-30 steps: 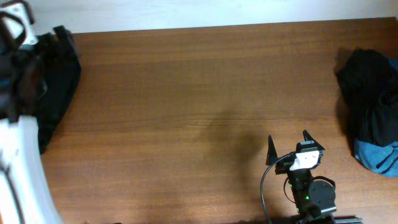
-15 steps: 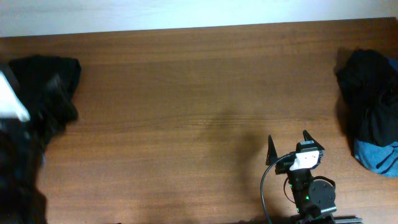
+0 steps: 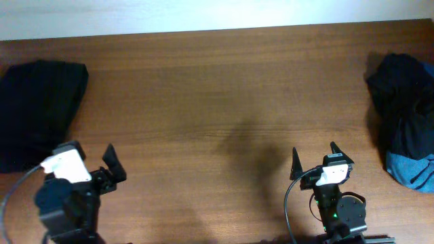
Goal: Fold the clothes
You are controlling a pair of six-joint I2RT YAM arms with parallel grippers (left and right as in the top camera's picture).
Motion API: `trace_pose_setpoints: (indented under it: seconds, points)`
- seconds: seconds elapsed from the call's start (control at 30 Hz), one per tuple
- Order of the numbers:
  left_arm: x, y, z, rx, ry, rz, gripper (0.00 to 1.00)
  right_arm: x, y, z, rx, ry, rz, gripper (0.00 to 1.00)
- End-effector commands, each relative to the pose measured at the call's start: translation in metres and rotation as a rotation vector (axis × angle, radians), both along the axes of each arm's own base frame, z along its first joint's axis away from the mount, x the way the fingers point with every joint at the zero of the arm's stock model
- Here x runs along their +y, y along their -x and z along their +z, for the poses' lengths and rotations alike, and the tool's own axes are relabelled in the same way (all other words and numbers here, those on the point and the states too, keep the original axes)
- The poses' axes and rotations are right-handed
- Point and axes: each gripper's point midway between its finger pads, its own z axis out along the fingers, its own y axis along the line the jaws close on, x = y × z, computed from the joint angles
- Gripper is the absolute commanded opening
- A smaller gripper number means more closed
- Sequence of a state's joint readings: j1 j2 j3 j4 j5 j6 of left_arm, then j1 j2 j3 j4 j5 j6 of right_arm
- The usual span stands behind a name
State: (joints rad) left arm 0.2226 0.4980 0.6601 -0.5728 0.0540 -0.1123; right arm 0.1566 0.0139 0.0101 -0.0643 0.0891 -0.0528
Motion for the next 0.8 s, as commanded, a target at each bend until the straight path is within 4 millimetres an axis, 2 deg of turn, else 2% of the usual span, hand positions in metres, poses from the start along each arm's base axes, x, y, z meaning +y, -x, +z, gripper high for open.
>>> trace_pose_setpoints:
  seconds: [0.0, 0.13, 0.27, 0.6, 0.77]
  points:
    - [-0.015, -0.007, -0.018, -0.054, 0.001, -0.083, 1.00, -0.004, 0.000, -0.002, 0.002, -0.001, -0.017, 0.99]
    - [-0.025, -0.022, -0.023, -0.202, -0.029, -0.131, 0.99, -0.004, 0.000, -0.002, 0.002, -0.001, -0.017, 0.99]
    - [-0.030, -0.026, -0.025, -0.305, -0.047, -0.152, 0.99, -0.004, 0.000, -0.002, 0.002, -0.001, -0.017, 0.99]
    - [-0.031, -0.020, -0.065, -0.298, -0.046, -0.153, 0.99, -0.004, 0.000, -0.002, 0.002, -0.001, -0.017, 0.99]
    - [-0.031, -0.017, -0.078, -0.293, -0.045, -0.153, 0.99, -0.004, 0.000, -0.002, 0.002, -0.001, -0.018, 0.99]
